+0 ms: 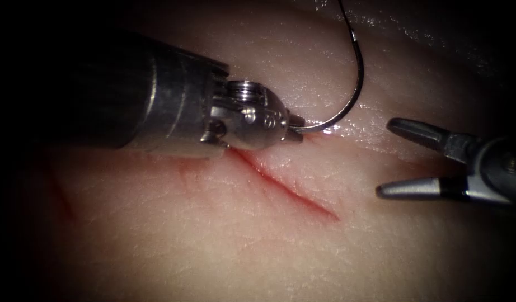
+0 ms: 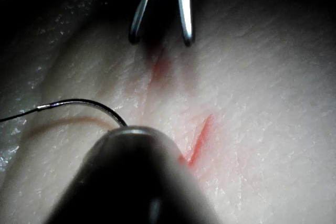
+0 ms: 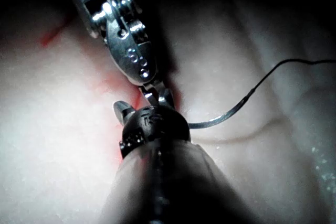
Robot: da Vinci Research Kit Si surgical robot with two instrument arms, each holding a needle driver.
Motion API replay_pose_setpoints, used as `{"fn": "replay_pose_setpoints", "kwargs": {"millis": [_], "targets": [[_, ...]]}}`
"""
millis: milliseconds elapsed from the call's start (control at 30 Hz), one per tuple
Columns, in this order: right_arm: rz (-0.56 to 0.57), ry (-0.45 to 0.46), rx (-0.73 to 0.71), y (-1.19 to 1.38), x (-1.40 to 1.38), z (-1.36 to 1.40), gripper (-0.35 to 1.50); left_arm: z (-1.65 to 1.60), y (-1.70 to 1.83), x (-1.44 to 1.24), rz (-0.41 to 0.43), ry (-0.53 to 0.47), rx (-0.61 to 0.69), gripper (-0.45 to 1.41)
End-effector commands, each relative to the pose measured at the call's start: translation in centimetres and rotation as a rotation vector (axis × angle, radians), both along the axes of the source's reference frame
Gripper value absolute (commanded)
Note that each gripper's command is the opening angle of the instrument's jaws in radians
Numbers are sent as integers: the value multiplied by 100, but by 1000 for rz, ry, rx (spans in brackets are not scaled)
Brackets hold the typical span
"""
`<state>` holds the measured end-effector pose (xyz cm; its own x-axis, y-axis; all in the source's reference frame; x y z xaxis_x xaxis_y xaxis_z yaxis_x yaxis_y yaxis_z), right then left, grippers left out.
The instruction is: Wound Closure
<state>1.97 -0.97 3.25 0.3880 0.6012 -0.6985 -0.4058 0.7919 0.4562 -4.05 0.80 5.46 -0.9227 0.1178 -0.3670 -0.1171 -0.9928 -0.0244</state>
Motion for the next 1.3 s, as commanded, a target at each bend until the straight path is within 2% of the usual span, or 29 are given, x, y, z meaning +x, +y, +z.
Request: {"fn": "replay_pose_setpoints", "kwargs": {"millis": [33,67,100,133,267,300,400,533,600,767,900,1033,1133,1233,1300], "targets": [[47,-8,38,4,8,3,92,2,0,-7,-5,9,-11,-45],[47,-8,38,4,8,3,92,2,0,-7,-5,9,-11,-45],[143,-24,119,8,7,3,100,-8,0,-10,-17,28,-35,-45],[143,-24,119,8,7,3,100,-8,0,-10,-17,28,-35,-45],[291,-73,229,15,6,1,99,-20,-2,-12,-50,102,-88,-45],[291,-73,229,15,6,1,99,-20,-2,-12,-50,102,-88,-45],[365,-162,314,21,5,-1,97,-27,-7,-14,-92,170,-147,-45],[431,-275,324,29,5,-3,70,-35,-20,-16,-119,250,-215,-45],[465,-321,320,33,6,-3,65,-38,-24,-18,-117,268,-244,-40],[502,-344,318,42,11,-1,70,-44,-31,-23,-103,307,-326,-43],[537,-387,290,50,22,5,100,-48,-35,-29,-93,320,-356,-42],[500,-433,219,50,31,11,109,-53,-37,-31,-93,319,-387,-42],[500,-439,211,49,37,15,107,-59,-38,-32,-106,314,-411,-45],[508,-443,207,51,40,19,77,-65,-40,-33,-113,311,-440,-45],[516,-449,202,54,40,21,79,-66,-42,-34,-112,310,-448,-45]]}}
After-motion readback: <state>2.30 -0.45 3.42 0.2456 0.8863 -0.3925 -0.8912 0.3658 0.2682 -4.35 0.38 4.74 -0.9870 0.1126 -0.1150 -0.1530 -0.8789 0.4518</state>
